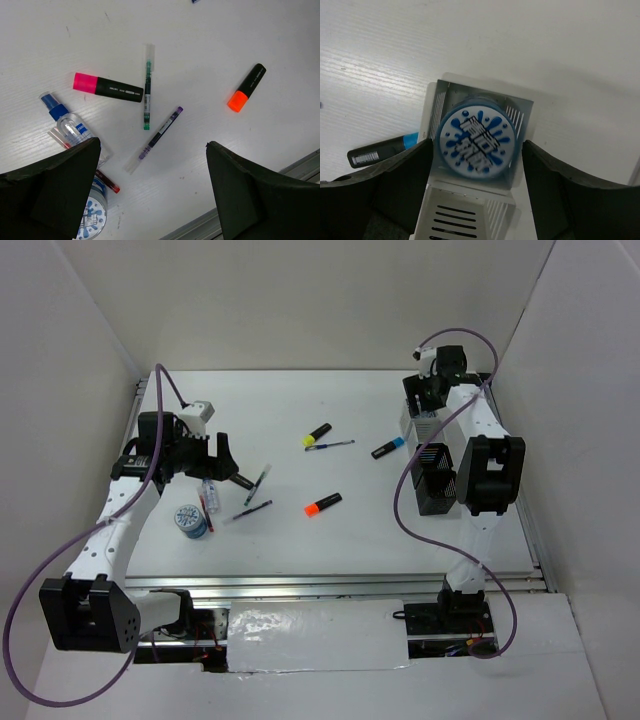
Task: Sort the stationery into containers
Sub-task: Place the stationery in the storage box, then pick up the stationery from the center of the board.
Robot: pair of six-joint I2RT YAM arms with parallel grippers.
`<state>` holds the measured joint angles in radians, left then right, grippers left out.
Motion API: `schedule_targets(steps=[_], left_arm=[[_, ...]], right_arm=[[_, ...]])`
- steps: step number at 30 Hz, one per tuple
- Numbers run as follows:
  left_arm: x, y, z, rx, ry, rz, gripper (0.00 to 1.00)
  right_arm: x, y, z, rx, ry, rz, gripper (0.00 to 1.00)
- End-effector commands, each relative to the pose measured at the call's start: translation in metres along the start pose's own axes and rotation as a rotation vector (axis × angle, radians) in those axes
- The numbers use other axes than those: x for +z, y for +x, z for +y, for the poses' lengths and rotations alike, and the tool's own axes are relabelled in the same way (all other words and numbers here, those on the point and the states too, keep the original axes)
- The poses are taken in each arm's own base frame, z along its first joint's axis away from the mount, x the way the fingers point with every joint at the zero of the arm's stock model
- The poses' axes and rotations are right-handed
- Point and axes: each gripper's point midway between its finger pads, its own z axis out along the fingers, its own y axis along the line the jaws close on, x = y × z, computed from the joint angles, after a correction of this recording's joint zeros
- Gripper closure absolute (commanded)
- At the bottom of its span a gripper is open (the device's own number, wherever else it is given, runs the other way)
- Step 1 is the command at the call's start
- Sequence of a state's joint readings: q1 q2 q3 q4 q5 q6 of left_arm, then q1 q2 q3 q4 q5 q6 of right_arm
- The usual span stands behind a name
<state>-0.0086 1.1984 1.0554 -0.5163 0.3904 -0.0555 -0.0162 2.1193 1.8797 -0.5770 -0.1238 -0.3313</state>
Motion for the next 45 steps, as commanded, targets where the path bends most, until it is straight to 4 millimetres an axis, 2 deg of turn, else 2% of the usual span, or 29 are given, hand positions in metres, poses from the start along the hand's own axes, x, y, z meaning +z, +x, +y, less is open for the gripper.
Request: schedule_targets(steps=[1,6,10,13,14,17,22,24,26,27,28,29,31,33,34,37,38,40,45], left_arm=[[0.002,-0.007,0.001,0.011,0.007,-0.018,0.01],[0.001,-0.009,0.001,0.013,0.008,-0.022,0.01],[0.001,-0.009,-0.001,0.013,0.011,-0.025,0.01],[-0.001,-0.010,-0.001,0.015,0.010,-0.031,0.01],[-0.001,-0.010,-0.002,0.015,0.012,-0.032,0.01],[-0.002,-0.013,-0.001,0.016,0.008,-0.040,0.01],[-0.008,-0.018,-0.003,0.024,0.003,-0.043,0.01],[-0.010,-0.018,0.005,0.031,-0.041,-0.038,0.01],[-0.014,-0.009,0.019,0.041,-0.124,0.003,0.02],[-0.019,-0.003,0.045,0.068,-0.229,0.034,0.01],[-0.020,0.004,0.053,0.077,-0.255,0.068,0.01],[-0.025,0.016,0.064,0.070,-0.282,0.117,0.01],[-0.026,0.039,0.079,0.112,-0.305,0.207,0.01],[-0.031,0.059,0.094,0.127,-0.325,0.282,0.01],[-0.032,0.072,0.098,0.123,-0.324,0.316,0.01],[-0.033,0.096,0.103,0.134,-0.289,0.391,0.01],[-0.033,0.102,0.104,0.146,-0.279,0.413,0.01],[-0.031,0.112,0.102,0.145,-0.253,0.440,0.01],[-0.028,0.130,0.099,0.158,-0.212,0.489,0.01]], right_arm=[[-0.014,-0.035,-0.007,-0.016,0.031,-0.091,0.21],[-0.017,-0.035,-0.007,-0.014,0.032,-0.089,0.14],[-0.025,-0.041,-0.007,-0.018,0.033,-0.103,0.14],[-0.038,-0.051,-0.007,-0.023,0.031,-0.134,0.19],[-0.041,-0.054,-0.007,-0.023,0.032,-0.143,0.28],[-0.058,-0.066,-0.007,-0.024,0.039,-0.177,0.41],[-0.087,-0.081,-0.012,-0.040,0.066,-0.219,0.43],[-0.102,-0.084,-0.008,-0.046,0.058,-0.234,0.44],[-0.122,-0.085,0.000,-0.046,0.035,-0.254,0.42],[-0.127,-0.083,0.004,-0.045,0.021,-0.257,0.41],[-0.135,-0.081,0.008,-0.043,0.010,-0.263,0.37],[-0.146,-0.073,0.015,-0.037,-0.010,-0.257,0.35],[-0.156,-0.062,0.028,-0.036,-0.051,-0.252,0.28],[-0.165,-0.041,0.038,-0.025,-0.071,-0.232,0.25],[-0.167,-0.039,0.053,-0.041,-0.096,-0.237,0.22],[-0.167,-0.004,0.070,-0.021,-0.124,-0.195,0.18],[-0.176,-0.003,0.070,-0.019,-0.119,-0.209,0.18],[-0.176,0.009,0.076,-0.012,-0.126,-0.200,0.17],[-0.175,0.019,0.082,0.003,-0.142,-0.182,0.17]])
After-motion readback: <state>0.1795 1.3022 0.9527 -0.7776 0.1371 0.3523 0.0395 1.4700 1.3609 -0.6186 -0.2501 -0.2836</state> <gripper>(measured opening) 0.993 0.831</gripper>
